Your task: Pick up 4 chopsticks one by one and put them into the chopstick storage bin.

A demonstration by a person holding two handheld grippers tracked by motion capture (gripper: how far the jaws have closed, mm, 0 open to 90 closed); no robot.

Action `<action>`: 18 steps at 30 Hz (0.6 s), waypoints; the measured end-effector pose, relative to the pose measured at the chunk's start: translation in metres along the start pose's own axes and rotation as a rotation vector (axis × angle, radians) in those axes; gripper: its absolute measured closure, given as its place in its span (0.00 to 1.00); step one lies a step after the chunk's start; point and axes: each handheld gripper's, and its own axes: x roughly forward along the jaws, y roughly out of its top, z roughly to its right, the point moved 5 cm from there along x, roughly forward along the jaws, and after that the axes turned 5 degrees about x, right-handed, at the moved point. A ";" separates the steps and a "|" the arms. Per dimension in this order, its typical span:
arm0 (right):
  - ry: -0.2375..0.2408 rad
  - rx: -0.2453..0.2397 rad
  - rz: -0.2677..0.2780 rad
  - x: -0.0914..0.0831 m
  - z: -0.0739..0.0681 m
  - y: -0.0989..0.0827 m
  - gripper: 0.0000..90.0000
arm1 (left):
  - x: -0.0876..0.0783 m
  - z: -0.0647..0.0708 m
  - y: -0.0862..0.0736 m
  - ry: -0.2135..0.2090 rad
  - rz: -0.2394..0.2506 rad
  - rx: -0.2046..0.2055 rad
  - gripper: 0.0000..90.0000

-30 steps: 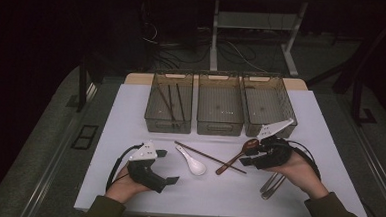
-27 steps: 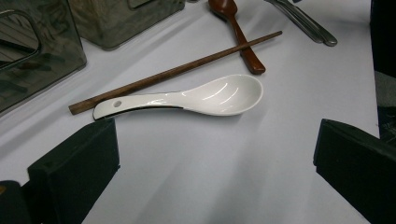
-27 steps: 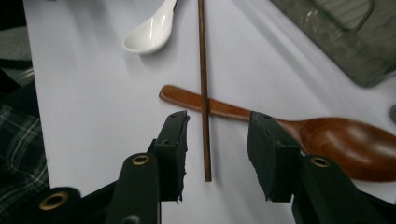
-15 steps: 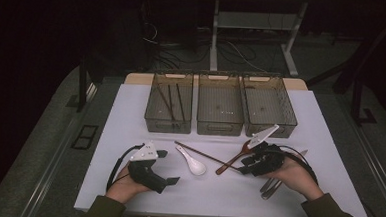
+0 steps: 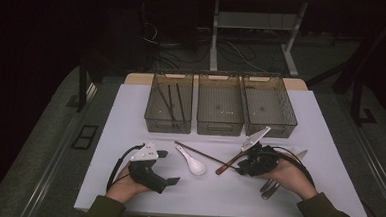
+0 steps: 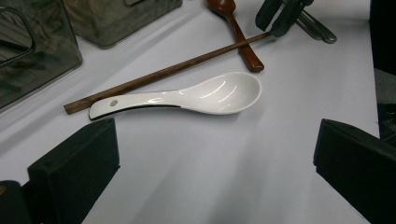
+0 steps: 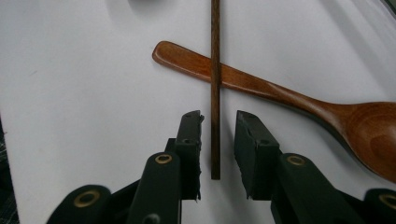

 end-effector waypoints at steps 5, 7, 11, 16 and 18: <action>0.003 -0.005 -0.004 0.004 -0.001 0.002 0.81 | 0.000 0.000 0.000 0.000 0.003 -0.001 0.00; 0.004 -0.010 -0.003 0.007 -0.001 0.003 0.82 | 0.001 0.000 0.000 0.000 0.004 -0.003 0.00; -0.005 -0.026 -0.009 0.010 -0.002 0.004 0.84 | 0.001 0.000 0.000 0.000 0.004 -0.001 0.00; -0.014 -0.034 -0.012 0.012 -0.002 0.004 0.88 | 0.001 0.001 0.000 0.001 0.004 -0.001 0.00; -0.016 -0.038 -0.011 0.012 -0.002 0.004 0.90 | 0.001 0.001 0.000 0.000 0.005 0.000 0.00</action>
